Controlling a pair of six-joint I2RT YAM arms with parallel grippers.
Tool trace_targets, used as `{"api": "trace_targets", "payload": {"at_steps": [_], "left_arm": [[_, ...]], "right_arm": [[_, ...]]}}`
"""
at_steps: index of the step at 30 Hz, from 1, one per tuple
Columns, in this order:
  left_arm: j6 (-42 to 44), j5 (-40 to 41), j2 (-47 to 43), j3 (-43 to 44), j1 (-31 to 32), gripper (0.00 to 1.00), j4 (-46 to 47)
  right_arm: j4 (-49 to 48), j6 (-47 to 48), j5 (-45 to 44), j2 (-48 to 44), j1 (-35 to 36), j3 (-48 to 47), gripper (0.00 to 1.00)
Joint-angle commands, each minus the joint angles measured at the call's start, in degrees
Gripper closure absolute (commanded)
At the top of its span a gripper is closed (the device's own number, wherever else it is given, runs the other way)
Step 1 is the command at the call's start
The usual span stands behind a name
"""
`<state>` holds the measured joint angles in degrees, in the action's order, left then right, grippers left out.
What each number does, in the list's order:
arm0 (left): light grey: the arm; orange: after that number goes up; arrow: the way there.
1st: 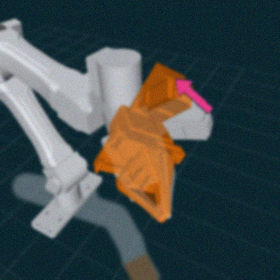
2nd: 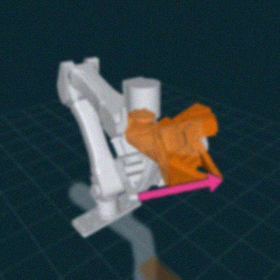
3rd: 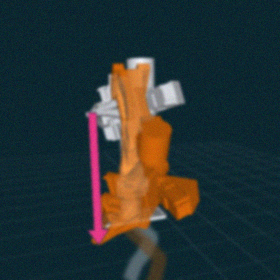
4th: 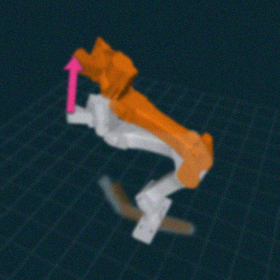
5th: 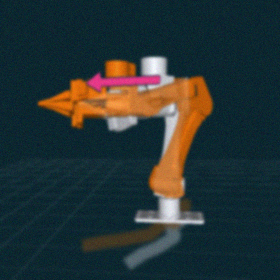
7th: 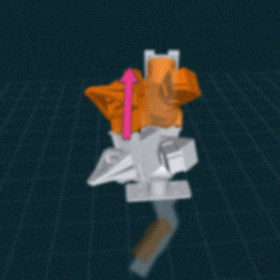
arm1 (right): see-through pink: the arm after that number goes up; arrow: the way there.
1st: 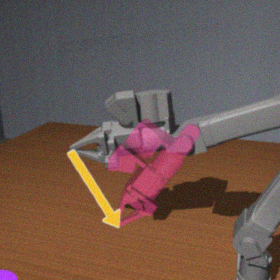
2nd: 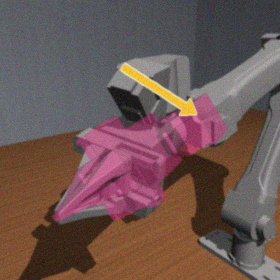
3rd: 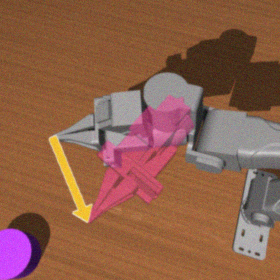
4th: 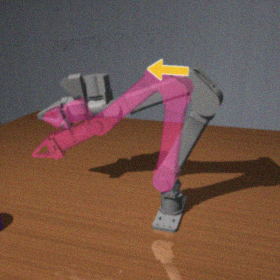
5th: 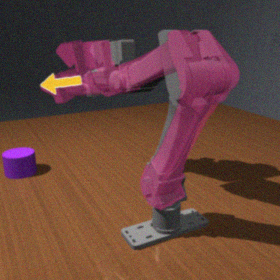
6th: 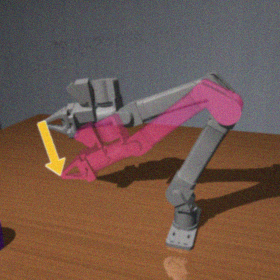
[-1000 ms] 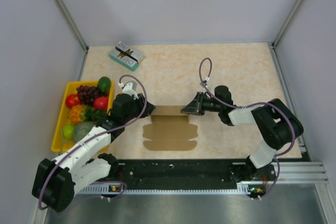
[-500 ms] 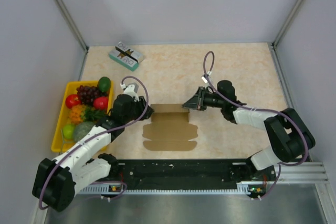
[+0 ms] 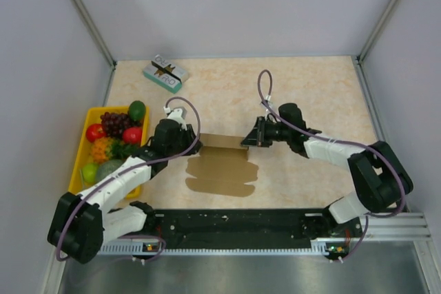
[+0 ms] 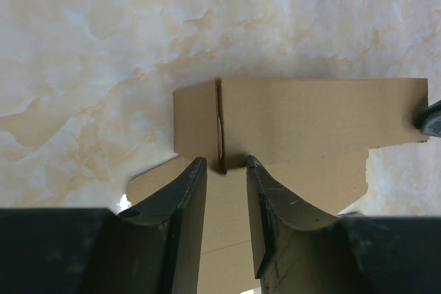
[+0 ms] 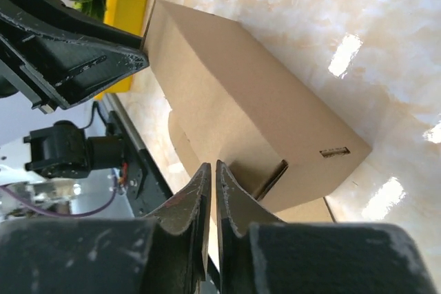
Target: Fold the paper box
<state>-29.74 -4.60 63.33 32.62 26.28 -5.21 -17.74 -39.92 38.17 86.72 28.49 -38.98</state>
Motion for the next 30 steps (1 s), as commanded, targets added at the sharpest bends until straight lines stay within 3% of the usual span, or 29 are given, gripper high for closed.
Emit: {"api": "trace_targets", "payload": {"at_steps": [1, 5, 6, 8, 9, 11, 12, 15, 19, 23, 30], "left_arm": [[1.8, 1.3, -4.1, 1.1, -0.2, 0.62, -5.5], [2.2, 3.3, -15.1, 3.8, -0.3, 0.40, -11.5], [2.1, 3.5, -17.0, 4.5, -0.4, 0.37, -14.4], [1.2, 3.8, -22.2, 6.7, -0.4, 0.36, -17.2], [0.4, 4.1, -23.9, 7.2, -0.4, 0.34, -18.7], [-2.2, 7.5, -28.0, 9.0, -0.4, 0.32, -23.2], [-3.4, 8.9, -29.1, 9.7, -0.4, 0.29, -24.9], [-7.2, 13.7, -33.2, 11.7, -0.4, 0.19, -30.5], [-9.2, 17.9, -35.5, 15.0, -0.4, 0.11, -36.8], [-14.1, 24.8, -36.0, 18.6, -0.5, 0.10, -44.1], [-18.9, 31.3, -37.0, 22.1, -0.4, 0.09, -54.4]], "right_arm": [[20.6, 12.1, -7.7, -8.3, 3.0, -9.9, 0.90], [37.0, 23.6, -17.0, -12.0, 6.7, -16.5, 0.67], [39.2, 25.6, -22.0, -12.6, 7.5, -17.5, 0.55], [44.4, 31.9, -28.9, -14.3, 11.7, -19.1, 0.45], [45.3, 34.2, -37.9, -14.6, 14.1, -19.3, 0.39], [44.0, 44.2, -48.8, -15.2, 18.9, -17.5, 0.36], [42.1, 48.1, -58.6, -14.9, 25.8, -16.3, 0.34], [34.8, 58.7, -74.7, -10.6, 35.9, -13.1, 0.30], [29.1, 65.4, -82.3, -3.9, 42.2, -15.2, 0.30], [21.9, 73.9, -91.5, 6.2, 44.1, -17.5, 0.32], [-3.6, 90.0, -99.9, 15.8, 44.2, -15.2, 0.36]]}}
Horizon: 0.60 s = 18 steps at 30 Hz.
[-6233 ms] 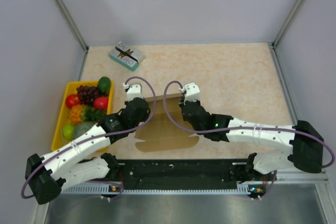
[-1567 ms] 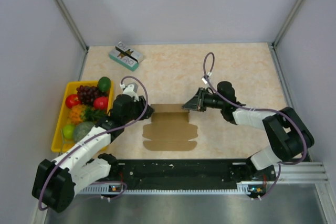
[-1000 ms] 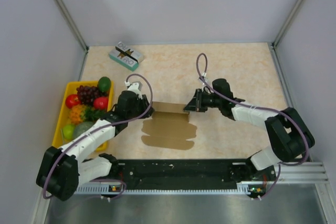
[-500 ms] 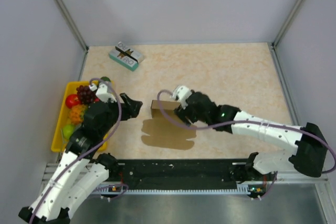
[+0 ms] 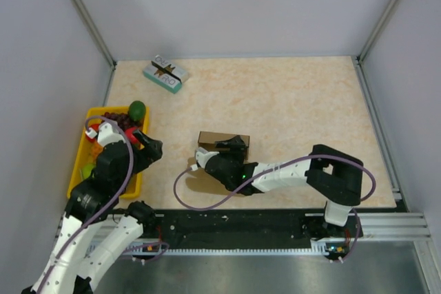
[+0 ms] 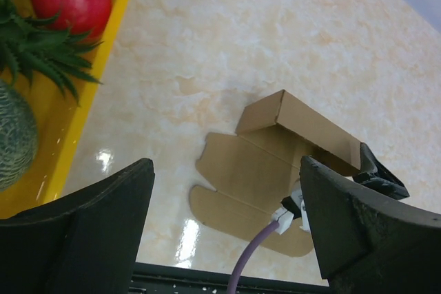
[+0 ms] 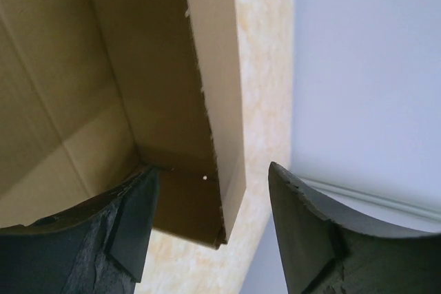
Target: Fold the paper box
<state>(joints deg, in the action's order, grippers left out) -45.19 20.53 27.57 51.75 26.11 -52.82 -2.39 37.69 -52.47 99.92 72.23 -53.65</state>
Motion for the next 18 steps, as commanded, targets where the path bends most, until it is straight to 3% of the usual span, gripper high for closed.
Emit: {"api": "trace_targets", "payload": {"at_steps": [1, 4, 13, 18], "left_arm": [[-3.2, 6.6, -2.3, 3.3, -0.3, 0.10, -7.0], [-1.7, 8.2, -4.7, 4.3, -0.3, 0.09, -7.2], [-0.2, 8.4, -5.4, 4.3, -0.3, 0.07, -7.9], [1.7, 8.8, -6.0, 4.3, -0.3, 0.11, -7.8]], "right_arm": [[-22.4, 13.4, -9.7, 3.2, 0.5, -0.6, 0.37], [-28.4, 18.9, -11.0, 5.7, 0.5, -0.2, 0.44], [-28.5, 20.0, -10.8, 9.2, -0.2, -1.1, 0.68], [-27.7, 20.8, -9.9, 9.1, -0.7, -2.7, 0.87]]}}
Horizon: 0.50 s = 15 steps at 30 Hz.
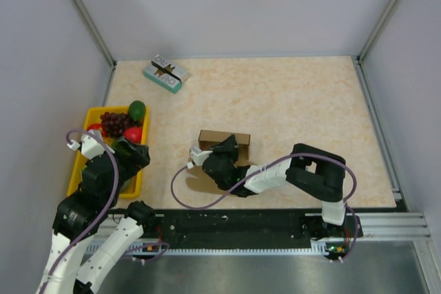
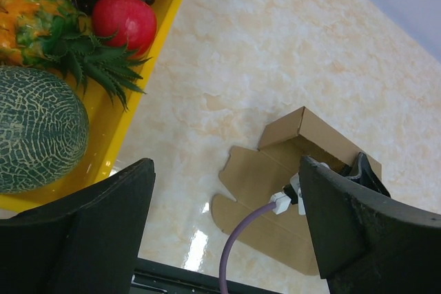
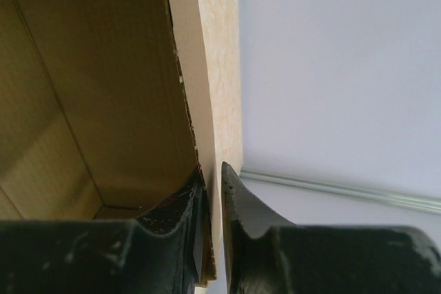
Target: Fold the paper box
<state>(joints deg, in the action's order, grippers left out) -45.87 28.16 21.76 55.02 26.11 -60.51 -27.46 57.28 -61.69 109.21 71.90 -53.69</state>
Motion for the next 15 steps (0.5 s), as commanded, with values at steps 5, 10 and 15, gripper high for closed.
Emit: {"api": "trace_targets", "payload": {"at_steps": [5, 10, 15], "left_arm": [[4.2, 0.4, -2.4, -0.2, -0.3, 0.13, 2.6], [5.3, -2.1, 0.8, -0.1, -0.3, 0.13, 3.5], [8.2, -0.7, 2.9, 2.2, -0.3, 0.11, 3.8]], "right_arm": [[0.7, -0.3, 0.2, -2.5, -1.1, -3.4, 1.00], [14.2, -9.0, 2.7, -6.1, -2.3, -7.5, 1.00], [38.8, -26.6, 10.3, -11.0, -6.5, -13.7, 1.00]]}}
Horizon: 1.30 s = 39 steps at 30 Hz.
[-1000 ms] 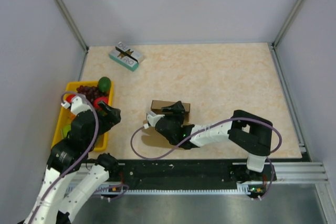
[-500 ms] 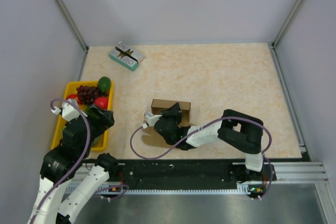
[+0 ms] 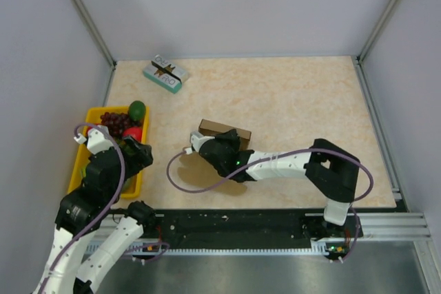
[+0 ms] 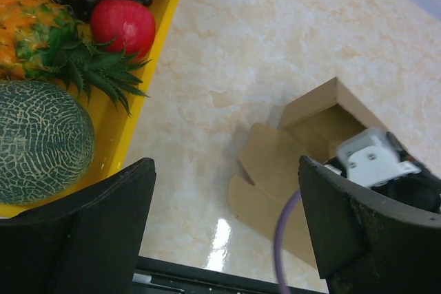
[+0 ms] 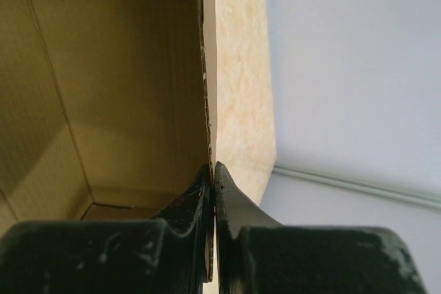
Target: Fold the paper box
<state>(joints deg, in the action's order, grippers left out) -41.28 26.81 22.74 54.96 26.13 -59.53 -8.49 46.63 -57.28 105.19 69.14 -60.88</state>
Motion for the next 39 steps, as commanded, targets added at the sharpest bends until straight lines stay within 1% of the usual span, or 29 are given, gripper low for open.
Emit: {"api": "trace_targets", "payload": {"at_steps": [1, 2, 3, 4, 5, 6, 7, 8, 9, 10, 11, 12, 13, 14, 17, 20, 21, 22, 23, 24, 25, 27, 28, 32, 33, 34, 36, 37, 39], "left_arm": [[4.2, 1.6, 2.2, 3.5, -0.3, 0.11, 2.9], [4.6, 2.1, 2.5, 4.4, -0.3, 0.11, 2.7], [5.5, 2.5, 2.7, 5.1, -0.3, 0.11, 2.6], [5.9, 3.1, 3.1, 7.0, -0.3, 0.11, 2.4], [6.1, 3.2, 3.4, 7.9, -0.3, 0.11, 2.1], [6.8, 3.0, 3.6, 8.7, -0.3, 0.11, 2.0], [7.2, 2.6, 4.4, 10.2, -0.3, 0.11, 1.9], [7.6, 1.9, 4.9, 11.0, -0.3, 0.11, 1.5], [7.8, 1.6, 5.6, 11.6, -0.3, 0.12, 1.5], [8.1, 1.1, 5.9, 12.4, -0.3, 0.12, 1.5], [8.8, -0.7, 6.2, 12.8, -0.3, 0.12, 1.6], [9.4, -1.6, 6.6, 13.0, -0.3, 0.13, 2.1], [9.9, -2.8, 6.7, 13.0, -0.3, 0.13, 2.7], [11.1, -5.2, 6.7, 12.6, -0.3, 0.13, 3.4], [12.2, -9.0, 6.3, 10.2, -0.3, 0.12, 6.4], [12.1, -15.5, 6.6, 6.8, -0.3, 0.12, 9.3], [11.7, -19.1, 6.7, 4.3, -0.4, 0.12, 10.3], [11.2, -21.1, 6.7, 2.9, -0.3, 0.12, 12.4], [10.0, -22.9, 6.6, 1.4, -0.3, 0.12, 13.7], [9.2, -24.6, 6.4, -1.9, -0.3, 0.13, 15.2], [8.4, -28.5, 6.3, -3.5, -0.3, 0.14, 16.9], [6.3, -31.3, 6.2, -8.0, -0.3, 0.15, 20.7], [6.0, -33.5, 6.1, -9.5, -0.3, 0.16, 22.1], [3.6, -36.4, 6.3, -14.4, -0.3, 0.16, 27.3], [3.2, -36.6, 6.3, -16.3, -0.3, 0.16, 28.1], [3.1, -36.9, 6.5, -17.3, -0.3, 0.15, 28.9], [3.3, -38.9, 6.6, -19.9, -0.3, 0.13, 31.9], [3.4, -39.5, 6.4, -20.7, -0.3, 0.13, 32.9], [3.3, -41.0, 5.8, -22.3, -0.3, 0.13, 35.0]], "right_arm": [[22.0, -18.0, 7.5, -8.1, -4.5, -7.0, 1.00], [26.3, -22.3, 10.9, -9.4, -5.4, -7.4, 1.00], [28.1, -24.2, 13.0, -10.4, -7.3, -7.8, 1.00], [30.5, -28.3, 15.2, -12.4, -8.7, -8.5, 1.00], [33.5, -30.5, 19.9, -13.2, -9.9, -9.3, 1.00], [36.8, -32.5, 22.5, -14.1, -12.7, -10.0, 1.00], [39.1, -36.7, 25.6, -15.3, -14.2, -10.6, 1.00], [40.5, -38.7, 30.9, -16.1, -15.7, -10.9, 1.00], [42.7, -40.5, 34.1, -16.8, -18.6, -10.9, 1.00], [43.8, -44.3, 37.4, -17.6, -19.9, -11.0, 1.00], [44.8, -46.2, 43.0, -17.6, -21.8, -10.9, 1.00], [46.9, -48.9, 45.4, -17.7, -23.3, -11.1, 1.00], [47.2, -52.6, 47.3, -17.8, -26.0, -10.7, 1.00], [47.5, -54.3, 51.4, -18.5, -27.3, -10.1, 1.00], [47.8, -62.1, 58.0, -19.5, -32.7, -7.0, 1.00], [47.8, -71.0, 61.9, -19.0, -35.9, -3.6, 1.00], [47.8, -73.7, 61.7, -18.6, -36.2, -1.8, 1.00], [47.7, -78.6, 61.5, -18.4, -36.4, -0.7, 1.00], [47.4, -80.9, 59.9, -18.1, -36.4, 0.0, 1.00], [47.3, -83.1, 59.2, -18.2, -36.4, 1.5, 1.00], [46.9, -88.3, 58.3, -18.5, -36.4, 2.4, 1.00], [43.7, -93.8, 57.7, -20.5, -36.4, 6.2, 1.00], [43.5, -99.8, 56.0, -21.2, -36.4, 7.0, 1.00], [42.3, -111.8, 55.1, -24.4, -36.1, 11.0, 1.00], [42.2, -113.8, 54.2, -24.9, -35.1, 11.3, 0.95], [42.2, -116.6, 50.7, -26.2, -34.4, 11.6, 0.90], [42.1, -119.5, 47.5, -27.0, -33.4, 12.1, 0.81], [41.8, -121.6, 46.3, -27.4, -32.9, 12.2, 0.78], [40.8, -123.2, 46.3, -28.8, -32.3, 12.1, 0.68]]}}
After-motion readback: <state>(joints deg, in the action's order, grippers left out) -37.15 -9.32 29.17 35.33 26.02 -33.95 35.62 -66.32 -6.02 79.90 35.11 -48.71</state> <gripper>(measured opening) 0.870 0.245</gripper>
